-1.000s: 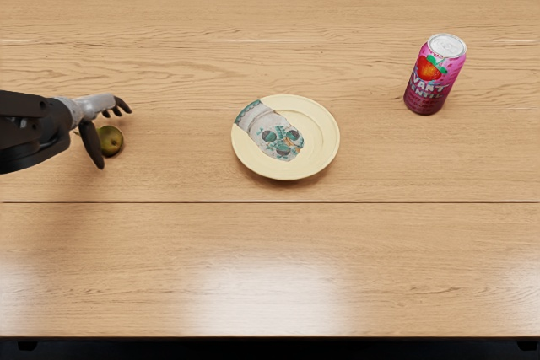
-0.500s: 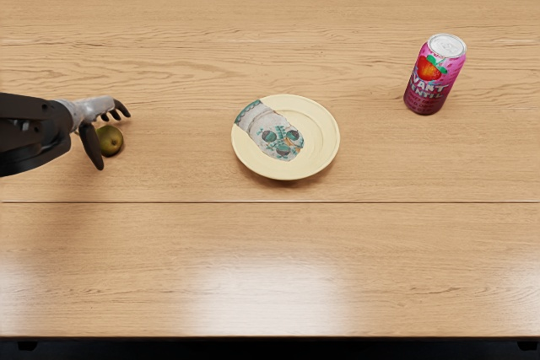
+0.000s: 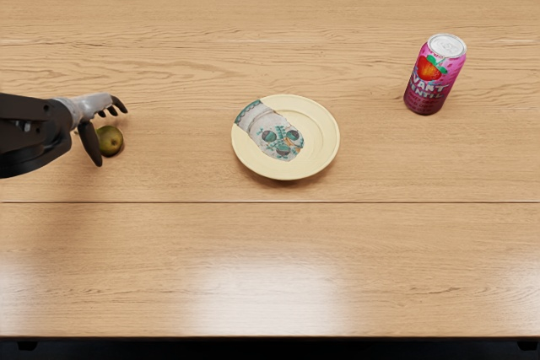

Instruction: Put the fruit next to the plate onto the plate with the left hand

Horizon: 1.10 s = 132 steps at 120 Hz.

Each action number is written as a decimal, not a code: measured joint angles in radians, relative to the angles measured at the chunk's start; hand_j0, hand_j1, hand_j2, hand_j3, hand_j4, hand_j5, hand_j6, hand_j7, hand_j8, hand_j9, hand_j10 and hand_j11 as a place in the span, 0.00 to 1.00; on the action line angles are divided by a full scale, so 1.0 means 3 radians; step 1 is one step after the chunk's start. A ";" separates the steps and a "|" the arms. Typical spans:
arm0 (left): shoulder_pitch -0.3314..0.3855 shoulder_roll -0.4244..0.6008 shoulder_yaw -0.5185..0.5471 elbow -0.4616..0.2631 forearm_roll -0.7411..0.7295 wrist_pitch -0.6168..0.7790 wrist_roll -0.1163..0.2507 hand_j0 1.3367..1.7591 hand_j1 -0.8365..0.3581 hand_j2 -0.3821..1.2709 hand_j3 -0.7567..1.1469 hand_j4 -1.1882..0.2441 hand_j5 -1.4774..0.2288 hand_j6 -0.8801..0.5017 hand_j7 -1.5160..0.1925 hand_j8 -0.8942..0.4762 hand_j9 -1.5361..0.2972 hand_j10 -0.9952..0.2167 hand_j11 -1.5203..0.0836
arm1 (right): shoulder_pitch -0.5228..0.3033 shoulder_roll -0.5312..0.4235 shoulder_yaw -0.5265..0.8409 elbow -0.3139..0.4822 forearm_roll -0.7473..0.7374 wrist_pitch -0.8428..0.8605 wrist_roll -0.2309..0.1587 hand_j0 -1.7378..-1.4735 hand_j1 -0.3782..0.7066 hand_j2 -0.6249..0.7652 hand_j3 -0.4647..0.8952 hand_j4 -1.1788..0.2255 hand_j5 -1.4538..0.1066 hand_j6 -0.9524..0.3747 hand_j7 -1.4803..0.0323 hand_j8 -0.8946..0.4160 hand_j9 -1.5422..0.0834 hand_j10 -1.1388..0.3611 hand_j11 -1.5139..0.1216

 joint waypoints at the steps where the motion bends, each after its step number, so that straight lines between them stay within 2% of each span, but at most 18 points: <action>1: 0.0000 0.0000 0.0000 0.0000 0.0000 0.0000 0.0000 0.76 0.73 0.26 0.40 0.65 0.67 0.45 0.69 0.46 0.66 0.61 0.74 | 0.0000 0.0000 0.0000 0.0000 0.0000 0.0000 0.0000 0.30 0.04 0.45 0.34 0.83 0.92 0.71 0.97 0.68 0.94 0.75 0.92; 30: 0.0005 -0.0026 0.0000 0.0000 0.0002 0.0006 -0.0001 0.76 0.73 0.26 0.40 0.65 0.67 0.45 0.69 0.46 0.65 0.61 0.74 | 0.0000 0.0000 0.0000 0.0000 0.0000 0.0000 0.0000 0.30 0.04 0.45 0.34 0.83 0.92 0.71 0.97 0.68 0.94 0.75 0.92; 59: 0.0005 -0.0026 0.0003 0.0000 -0.0002 0.0008 -0.0001 0.76 0.68 0.27 0.40 0.61 0.63 0.41 0.65 0.42 0.62 0.56 0.70 | 0.0000 0.0000 0.0000 0.0000 0.0000 0.0000 0.0000 0.30 0.04 0.45 0.34 0.83 0.92 0.71 0.97 0.68 0.94 0.75 0.92; 97: 0.0007 -0.0026 0.0008 0.0000 -0.0005 0.0046 -0.0002 0.76 0.66 0.27 0.40 0.60 0.61 0.40 0.63 0.41 0.60 0.55 0.68 | 0.0000 0.0000 0.0000 0.0000 0.0000 0.0000 0.0000 0.30 0.04 0.45 0.34 0.83 0.92 0.71 0.97 0.68 0.94 0.75 0.92; 107: 0.0079 -0.0057 -0.0002 0.0000 -0.0007 0.0065 -0.0001 0.77 0.66 0.27 0.40 0.60 0.61 0.39 0.63 0.41 0.60 0.54 0.68 | 0.0000 0.0000 0.0000 0.0000 0.0000 0.0000 0.0000 0.30 0.04 0.45 0.34 0.83 0.92 0.71 0.97 0.68 0.94 0.75 0.92; 132: 0.0085 -0.0061 -0.0022 0.0000 -0.0009 0.0079 0.0001 0.76 0.66 0.29 0.39 0.59 0.61 0.39 0.62 0.41 0.60 0.54 0.68 | 0.0000 0.0000 0.0000 0.0000 0.0000 0.0000 0.0000 0.30 0.04 0.45 0.34 0.83 0.92 0.71 0.97 0.68 0.94 0.75 0.92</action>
